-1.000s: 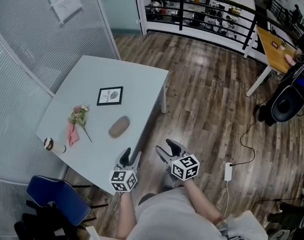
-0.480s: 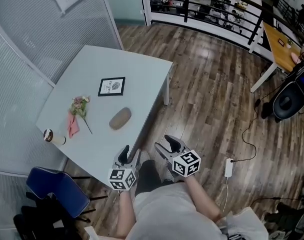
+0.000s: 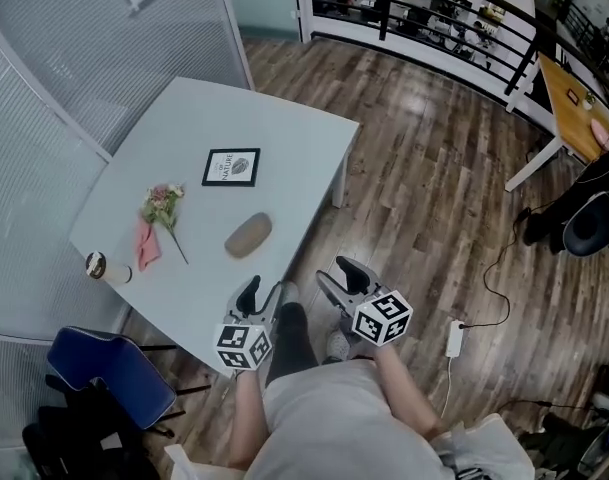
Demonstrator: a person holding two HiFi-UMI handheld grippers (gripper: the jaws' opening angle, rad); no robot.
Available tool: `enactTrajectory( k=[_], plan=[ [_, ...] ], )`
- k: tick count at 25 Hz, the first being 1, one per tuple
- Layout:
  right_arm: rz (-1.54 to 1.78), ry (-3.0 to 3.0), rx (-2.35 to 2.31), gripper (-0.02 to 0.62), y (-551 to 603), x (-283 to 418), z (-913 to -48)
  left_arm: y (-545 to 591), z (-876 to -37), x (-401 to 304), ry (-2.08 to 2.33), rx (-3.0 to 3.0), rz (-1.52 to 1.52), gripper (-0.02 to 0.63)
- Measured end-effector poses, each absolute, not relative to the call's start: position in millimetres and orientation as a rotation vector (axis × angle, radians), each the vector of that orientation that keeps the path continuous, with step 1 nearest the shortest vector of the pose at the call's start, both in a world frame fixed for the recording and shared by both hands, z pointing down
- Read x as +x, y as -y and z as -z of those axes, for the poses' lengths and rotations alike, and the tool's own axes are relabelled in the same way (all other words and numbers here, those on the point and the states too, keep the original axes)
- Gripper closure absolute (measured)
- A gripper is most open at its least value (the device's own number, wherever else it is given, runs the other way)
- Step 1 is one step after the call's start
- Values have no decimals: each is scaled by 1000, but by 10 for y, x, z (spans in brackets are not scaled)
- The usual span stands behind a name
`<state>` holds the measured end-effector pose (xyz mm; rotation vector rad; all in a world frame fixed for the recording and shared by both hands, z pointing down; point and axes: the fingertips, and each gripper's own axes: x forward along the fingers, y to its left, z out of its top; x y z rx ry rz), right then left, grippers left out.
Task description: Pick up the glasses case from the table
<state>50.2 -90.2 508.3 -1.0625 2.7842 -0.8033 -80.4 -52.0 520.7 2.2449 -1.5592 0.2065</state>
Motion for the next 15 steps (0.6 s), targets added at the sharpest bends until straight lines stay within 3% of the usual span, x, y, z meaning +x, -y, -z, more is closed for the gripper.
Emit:
enactTrajectory(
  k=[15],
  plan=[
    [880, -2783, -948, 352, 1549, -55, -5047, 1239, -5124, -1284, 1580, 2256, -213, 403]
  ],
)
